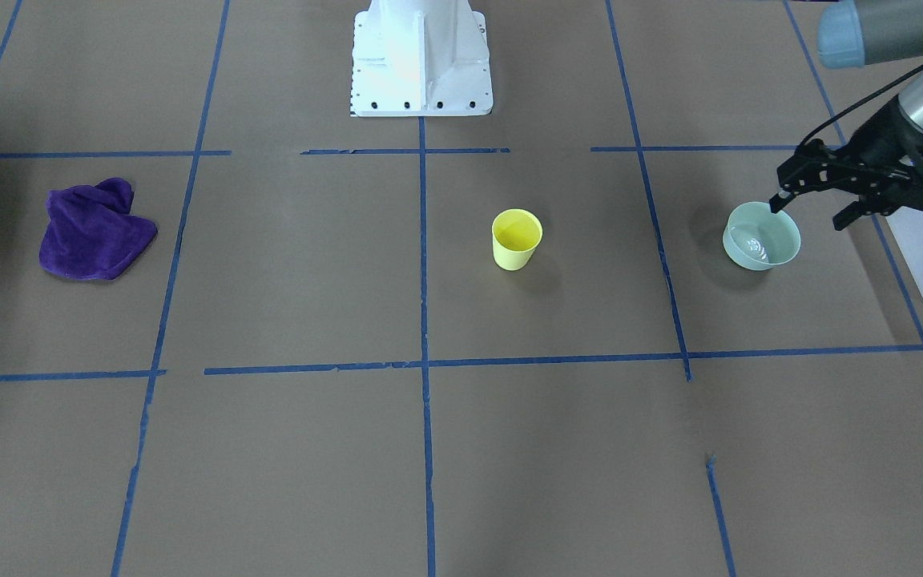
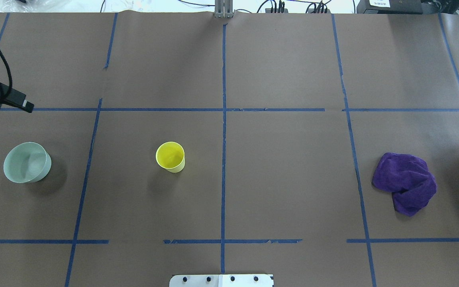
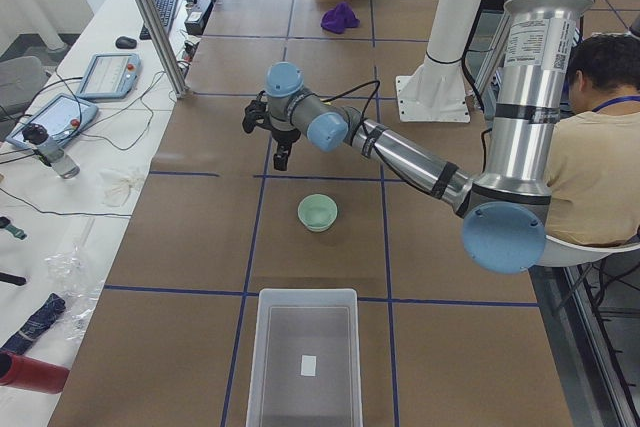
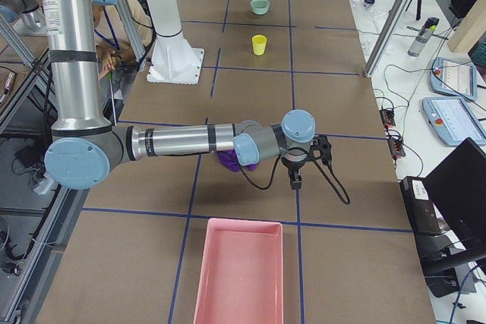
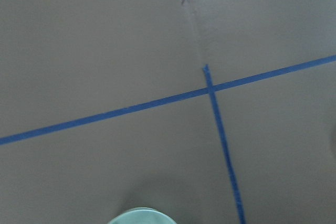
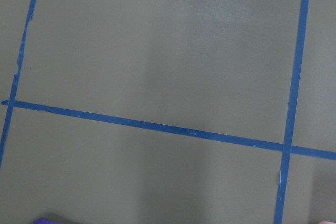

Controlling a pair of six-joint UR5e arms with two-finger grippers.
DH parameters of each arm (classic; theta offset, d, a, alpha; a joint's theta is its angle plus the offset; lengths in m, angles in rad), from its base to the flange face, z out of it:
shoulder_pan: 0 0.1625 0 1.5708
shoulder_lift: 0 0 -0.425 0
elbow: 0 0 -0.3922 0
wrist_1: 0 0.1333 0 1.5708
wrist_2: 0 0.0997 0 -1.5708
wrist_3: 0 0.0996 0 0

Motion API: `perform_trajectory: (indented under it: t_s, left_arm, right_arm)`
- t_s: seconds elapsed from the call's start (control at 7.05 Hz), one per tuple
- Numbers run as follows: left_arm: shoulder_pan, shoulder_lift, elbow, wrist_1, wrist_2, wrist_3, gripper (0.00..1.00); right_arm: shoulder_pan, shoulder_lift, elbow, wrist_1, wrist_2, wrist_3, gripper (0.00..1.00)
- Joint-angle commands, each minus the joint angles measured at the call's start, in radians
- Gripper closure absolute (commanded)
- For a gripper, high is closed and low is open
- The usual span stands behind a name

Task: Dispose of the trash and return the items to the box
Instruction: 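Reach the left gripper over the yellow cup and lower onto its rim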

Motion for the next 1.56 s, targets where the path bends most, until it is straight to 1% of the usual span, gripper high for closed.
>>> perform_trajectory:
  t_s: [0.0,0.14,0.28,0.43,0.57,0.71,0.99,1.42]
  left_arm:
    - [0.177,-0.138,0.027,0.009,0.137,-0.289,0.00]
    - [0.245,-0.195,0.055,0.009,0.196,-0.382,0.00]
    - [0.306,-0.235,0.082,0.010,0.260,-0.446,0.00]
    - [0.369,-0.270,0.104,0.024,0.302,-0.487,0.00]
    - [0.402,-0.330,0.148,0.029,0.305,-0.542,0.00]
    - [0.432,-0.350,0.174,0.030,0.310,-0.570,0.00]
    - [0.451,-0.350,0.175,0.029,0.330,-0.572,0.00]
    - [0.494,-0.350,0.188,0.027,0.331,-0.574,0.00]
  right_arm:
    - [0.000,0.005,-0.004,0.000,0.000,-0.001,0.00]
    - [0.000,0.005,-0.004,0.000,0.002,-0.001,0.00]
    - [0.000,0.005,-0.005,0.000,0.008,-0.001,0.00]
    - [-0.002,0.005,-0.005,0.000,0.009,-0.001,0.00]
    - [-0.002,0.005,-0.004,0.000,0.009,0.001,0.00]
    - [-0.002,0.005,-0.005,0.000,0.009,0.001,0.00]
    - [-0.002,0.003,-0.007,-0.001,0.017,0.001,0.00]
    - [-0.002,0.000,-0.016,0.000,0.029,-0.001,0.00]
